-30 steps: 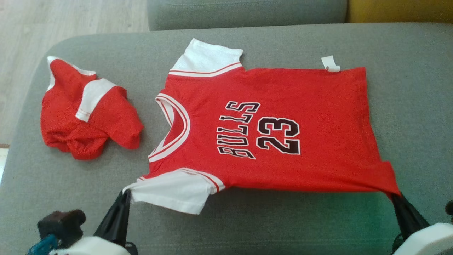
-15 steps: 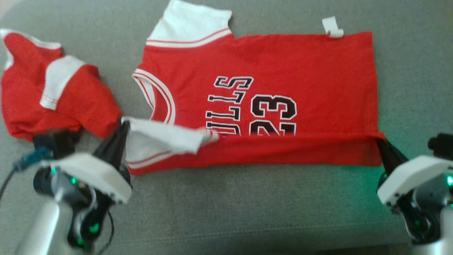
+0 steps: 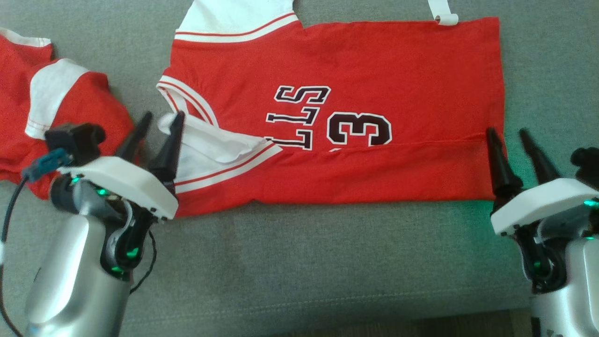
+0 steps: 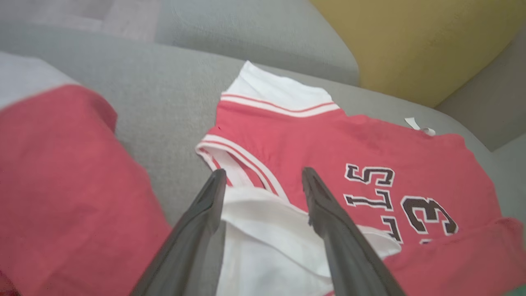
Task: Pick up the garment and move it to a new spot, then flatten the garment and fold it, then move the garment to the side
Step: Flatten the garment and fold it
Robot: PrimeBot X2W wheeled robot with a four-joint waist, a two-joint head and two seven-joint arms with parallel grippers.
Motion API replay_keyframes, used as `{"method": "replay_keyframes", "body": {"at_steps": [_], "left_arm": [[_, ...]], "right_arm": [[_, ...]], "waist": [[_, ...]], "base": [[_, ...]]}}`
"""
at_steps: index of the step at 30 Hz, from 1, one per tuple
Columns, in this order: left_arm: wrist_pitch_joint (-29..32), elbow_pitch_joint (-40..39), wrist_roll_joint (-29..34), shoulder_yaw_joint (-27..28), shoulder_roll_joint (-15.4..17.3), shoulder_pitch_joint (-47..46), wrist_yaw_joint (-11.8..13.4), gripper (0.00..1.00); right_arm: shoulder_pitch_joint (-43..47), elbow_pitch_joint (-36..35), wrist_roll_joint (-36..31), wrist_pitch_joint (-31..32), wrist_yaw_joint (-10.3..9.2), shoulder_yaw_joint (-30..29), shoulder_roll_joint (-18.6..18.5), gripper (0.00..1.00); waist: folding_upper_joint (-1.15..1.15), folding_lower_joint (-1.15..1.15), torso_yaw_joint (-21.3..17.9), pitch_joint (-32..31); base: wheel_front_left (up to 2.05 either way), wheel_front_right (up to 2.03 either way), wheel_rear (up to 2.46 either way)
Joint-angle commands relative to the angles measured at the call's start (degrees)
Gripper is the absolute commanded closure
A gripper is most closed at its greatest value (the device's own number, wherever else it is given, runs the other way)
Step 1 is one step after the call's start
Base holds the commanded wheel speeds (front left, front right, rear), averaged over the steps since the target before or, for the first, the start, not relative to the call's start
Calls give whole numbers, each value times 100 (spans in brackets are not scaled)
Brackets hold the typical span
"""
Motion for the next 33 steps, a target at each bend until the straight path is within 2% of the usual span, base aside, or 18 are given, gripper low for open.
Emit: {"method": "replay_keyframes", "body": {"at_steps": [1, 7, 12, 23, 33], "left_arm": [[-173, -223, 115, 243, 137, -178, 52, 0], [-1331, -683, 940, 200, 134, 178, 500, 0], [-1865, -1100, 1278, 229, 116, 699, 818, 0], [-1969, -1753, 1462, 192, 147, 1780, 1149, 0], [-1951, -1686, 1405, 141, 161, 1832, 1135, 0]], "right_arm": [[-109, -284, -91, -194, -4, 157, -93, 0], [166, -908, -823, -1343, -4, 358, -181, 0], [589, -1263, -1107, -1633, -4, 439, -115, 0], [1373, -1618, -1118, -1581, -4, 462, 64, 0], [1435, -1650, -1120, -1509, -4, 438, 100, 0]], "waist": [[0, -1, 0, -17], [0, -1, 44, -151], [0, -1, 55, -358], [0, -1, 75, -748], [0, -1, 93, -799]], "base": [[0, 0, 0], [0, 0, 0], [0, 0, 0], [0, 0, 0], [0, 0, 0]]}}
